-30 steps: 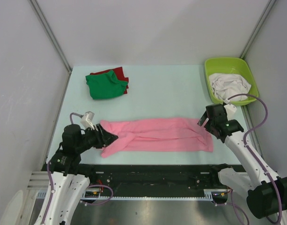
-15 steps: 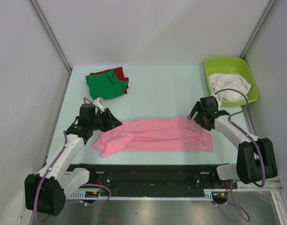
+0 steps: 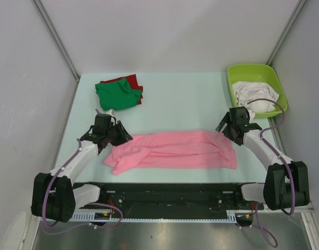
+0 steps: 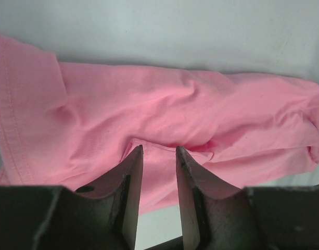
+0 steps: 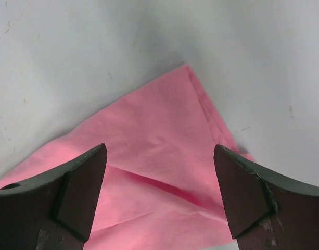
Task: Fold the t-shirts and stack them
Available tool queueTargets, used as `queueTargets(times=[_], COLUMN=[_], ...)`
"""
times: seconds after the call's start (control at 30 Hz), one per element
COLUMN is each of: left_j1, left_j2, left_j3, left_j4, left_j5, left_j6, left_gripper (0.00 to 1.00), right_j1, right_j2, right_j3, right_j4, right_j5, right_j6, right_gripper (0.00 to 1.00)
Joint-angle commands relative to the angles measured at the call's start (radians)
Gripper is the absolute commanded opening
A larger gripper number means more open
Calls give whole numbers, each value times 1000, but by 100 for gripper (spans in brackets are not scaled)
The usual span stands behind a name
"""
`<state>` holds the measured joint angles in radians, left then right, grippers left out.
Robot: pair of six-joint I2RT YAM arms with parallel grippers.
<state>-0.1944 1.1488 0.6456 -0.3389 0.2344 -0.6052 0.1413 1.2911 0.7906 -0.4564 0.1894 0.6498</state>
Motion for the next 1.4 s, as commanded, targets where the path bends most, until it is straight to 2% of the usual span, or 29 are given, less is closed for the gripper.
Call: queueTargets(times=[0.0, 0.07, 0.17, 0.47, 0.83, 0.97, 1.07, 1.13, 1.27, 1.33, 1.37], left_j1=[-7, -8, -7, -7, -7, -5, -5, -5, -5, -5, -5], left_j2=[-1, -9, -17, -38, -27, -29, -27, -27, -29, -29, -29], left_j3=[22, 16, 14, 0, 5, 3, 3, 0, -1, 0, 0], left_j4=[35, 43, 47, 49, 44, 46, 44, 44, 40, 37, 37], left_j5=[-41, -37, -30, -27, -26, -27, -33, -32, -35, -38, -37], left_j6=[-18, -28, -28, -11, -1, -2, 1, -1, 5, 7, 7], left_gripper=[36, 35, 34, 29, 27, 27, 27, 27, 27, 27, 27], right_j1=[-37, -49, -57, -78, -91, -89, -91, -89, -91, -92, -91], right_j2=[-18, -3, 30, 99, 200, 211, 215, 226, 246, 254, 254], right_j3=[18, 19, 18, 19, 18, 19, 21, 19, 21, 19, 19], right_j4=[-59, -47, -18, 84, 116, 130, 139, 143, 148, 154, 159], right_j5=[88, 73, 51, 28, 10, 2, -2, -2, -4, -7, -8], right_j6=[-26, -27, -32, -29, -32, -33, -35, -36, -35, -35, -33], right_gripper=[88, 88, 81, 53, 43, 33, 20, 20, 11, 0, 0])
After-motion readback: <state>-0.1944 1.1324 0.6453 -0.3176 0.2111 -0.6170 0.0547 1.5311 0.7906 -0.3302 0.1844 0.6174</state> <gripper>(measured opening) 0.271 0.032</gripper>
